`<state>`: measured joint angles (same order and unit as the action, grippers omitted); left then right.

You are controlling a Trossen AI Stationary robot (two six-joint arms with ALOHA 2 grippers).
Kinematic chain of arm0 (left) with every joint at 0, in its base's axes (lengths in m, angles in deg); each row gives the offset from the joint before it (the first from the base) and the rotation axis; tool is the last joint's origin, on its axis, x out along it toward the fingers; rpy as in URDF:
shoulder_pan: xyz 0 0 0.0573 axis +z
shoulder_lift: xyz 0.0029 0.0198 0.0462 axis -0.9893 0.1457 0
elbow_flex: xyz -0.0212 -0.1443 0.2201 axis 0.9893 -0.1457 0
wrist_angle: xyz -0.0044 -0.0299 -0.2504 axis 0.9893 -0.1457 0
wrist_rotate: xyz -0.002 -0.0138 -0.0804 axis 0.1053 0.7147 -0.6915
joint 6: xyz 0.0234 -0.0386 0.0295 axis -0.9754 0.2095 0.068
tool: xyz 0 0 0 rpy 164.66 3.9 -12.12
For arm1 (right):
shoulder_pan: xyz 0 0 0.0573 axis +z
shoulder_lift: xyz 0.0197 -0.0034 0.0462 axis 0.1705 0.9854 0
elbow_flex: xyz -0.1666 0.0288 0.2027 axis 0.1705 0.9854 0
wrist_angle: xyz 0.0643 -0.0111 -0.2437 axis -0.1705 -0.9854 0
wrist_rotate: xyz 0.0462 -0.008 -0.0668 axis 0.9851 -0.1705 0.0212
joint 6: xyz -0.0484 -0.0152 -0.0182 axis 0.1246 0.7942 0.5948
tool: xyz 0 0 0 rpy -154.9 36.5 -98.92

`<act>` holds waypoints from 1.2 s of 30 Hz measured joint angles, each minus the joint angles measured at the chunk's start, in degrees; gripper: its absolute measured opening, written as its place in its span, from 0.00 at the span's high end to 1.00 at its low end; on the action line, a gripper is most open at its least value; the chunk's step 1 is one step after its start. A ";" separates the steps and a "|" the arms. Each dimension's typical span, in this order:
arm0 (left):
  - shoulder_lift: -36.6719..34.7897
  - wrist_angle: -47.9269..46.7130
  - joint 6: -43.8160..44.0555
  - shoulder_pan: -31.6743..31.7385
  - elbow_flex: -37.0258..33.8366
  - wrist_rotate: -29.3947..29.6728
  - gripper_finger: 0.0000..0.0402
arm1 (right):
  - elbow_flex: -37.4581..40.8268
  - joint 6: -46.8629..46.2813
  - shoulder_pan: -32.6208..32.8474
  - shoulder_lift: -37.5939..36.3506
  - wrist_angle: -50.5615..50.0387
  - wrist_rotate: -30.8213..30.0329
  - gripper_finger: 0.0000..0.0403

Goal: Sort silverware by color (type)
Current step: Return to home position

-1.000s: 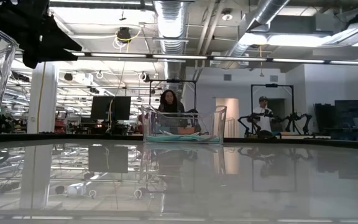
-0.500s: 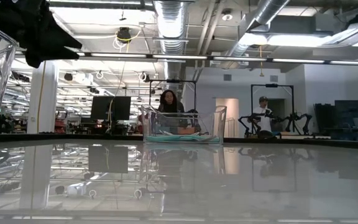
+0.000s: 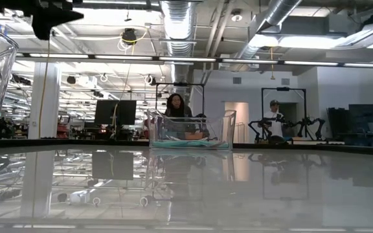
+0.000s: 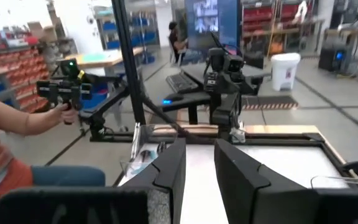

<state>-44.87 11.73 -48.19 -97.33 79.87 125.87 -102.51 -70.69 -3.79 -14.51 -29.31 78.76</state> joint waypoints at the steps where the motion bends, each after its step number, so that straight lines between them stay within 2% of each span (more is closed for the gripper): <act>1: -0.80 -0.01 -0.69 -0.02 0.42 -0.39 0.53 | 2.04 -0.26 -0.27 -1.64 1.24 0.01 0.72; 10: -11.65 -4.84 -0.10 0.00 -0.64 -0.14 0.53 | 20.16 -4.07 -1.59 -16.23 11.55 0.06 0.72; 15: -10.65 -5.21 0.21 0.00 -0.62 -2.56 0.53 | 27.82 -7.22 -1.49 -22.63 15.80 0.12 0.72; 27: -11.37 -6.60 0.97 0.00 -0.79 -2.44 0.53 | 44.90 -10.66 -1.44 -34.98 26.79 0.12 0.72; 32: -11.37 -6.15 2.45 0.00 -4.23 -0.28 0.53 | 47.87 -12.91 -1.44 -35.39 27.50 0.10 0.72; 36: -11.37 -2.15 3.02 0.00 -9.03 0.56 0.53 | 49.30 -13.95 -1.43 -35.50 28.90 0.12 0.72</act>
<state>-56.24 9.58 -45.17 -97.33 70.84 126.43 -53.21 -84.65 -5.22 -50.01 -0.41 78.88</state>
